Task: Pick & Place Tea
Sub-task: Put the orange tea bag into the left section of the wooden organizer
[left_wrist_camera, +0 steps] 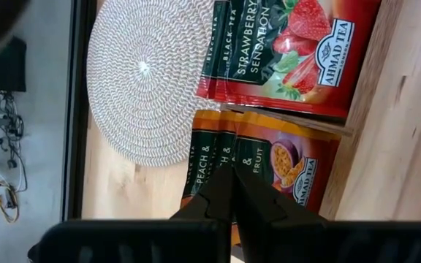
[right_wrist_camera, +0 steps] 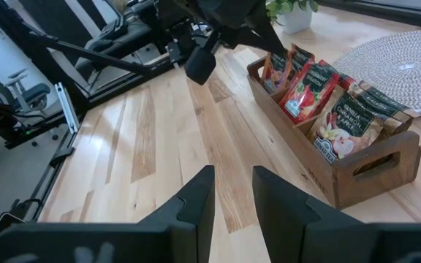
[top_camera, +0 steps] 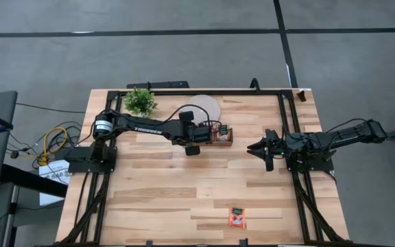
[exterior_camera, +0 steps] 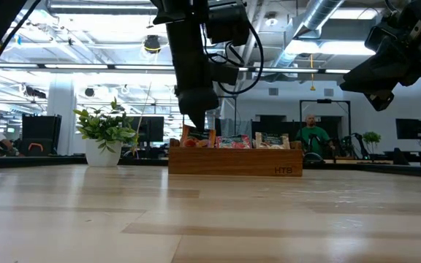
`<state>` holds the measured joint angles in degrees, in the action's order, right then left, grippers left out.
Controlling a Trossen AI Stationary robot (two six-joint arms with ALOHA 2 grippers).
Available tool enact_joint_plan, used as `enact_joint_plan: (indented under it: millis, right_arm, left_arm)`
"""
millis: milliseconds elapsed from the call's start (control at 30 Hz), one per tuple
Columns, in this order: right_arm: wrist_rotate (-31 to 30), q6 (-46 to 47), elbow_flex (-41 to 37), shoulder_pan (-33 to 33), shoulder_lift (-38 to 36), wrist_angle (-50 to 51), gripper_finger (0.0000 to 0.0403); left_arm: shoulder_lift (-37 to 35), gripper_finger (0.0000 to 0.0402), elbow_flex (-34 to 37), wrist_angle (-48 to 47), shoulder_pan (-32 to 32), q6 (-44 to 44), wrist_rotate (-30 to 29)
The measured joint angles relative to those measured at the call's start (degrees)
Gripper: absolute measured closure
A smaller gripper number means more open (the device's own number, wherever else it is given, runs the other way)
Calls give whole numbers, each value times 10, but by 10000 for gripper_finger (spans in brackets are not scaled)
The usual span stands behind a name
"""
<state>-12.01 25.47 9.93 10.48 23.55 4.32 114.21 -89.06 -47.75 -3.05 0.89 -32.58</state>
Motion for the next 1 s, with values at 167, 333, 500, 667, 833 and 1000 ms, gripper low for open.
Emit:
enact_joint_plan:
  millis: [167,333,500,667,833,1000]
  right_arm:
    - [0,0,0,0,0,0,317]
    - [0,0,0,0,0,0,317]
    - [0,0,0,0,0,0,317]
    - [0,0,0,0,0,0,317]
    - [0,0,0,0,0,0,317]
    - [0,0,0,0,0,0,317]
  left_arm:
    - [0,401,0,-1,0,0,0]
    - [0,401,0,-1,0,0,0]
    - [0,401,0,-5,0,0,0]
    - [0,401,0,-6,0,1,0]
    - [0,401,0,-6,0,2,0]
    - [0,401,0,-3,0,12,-1]
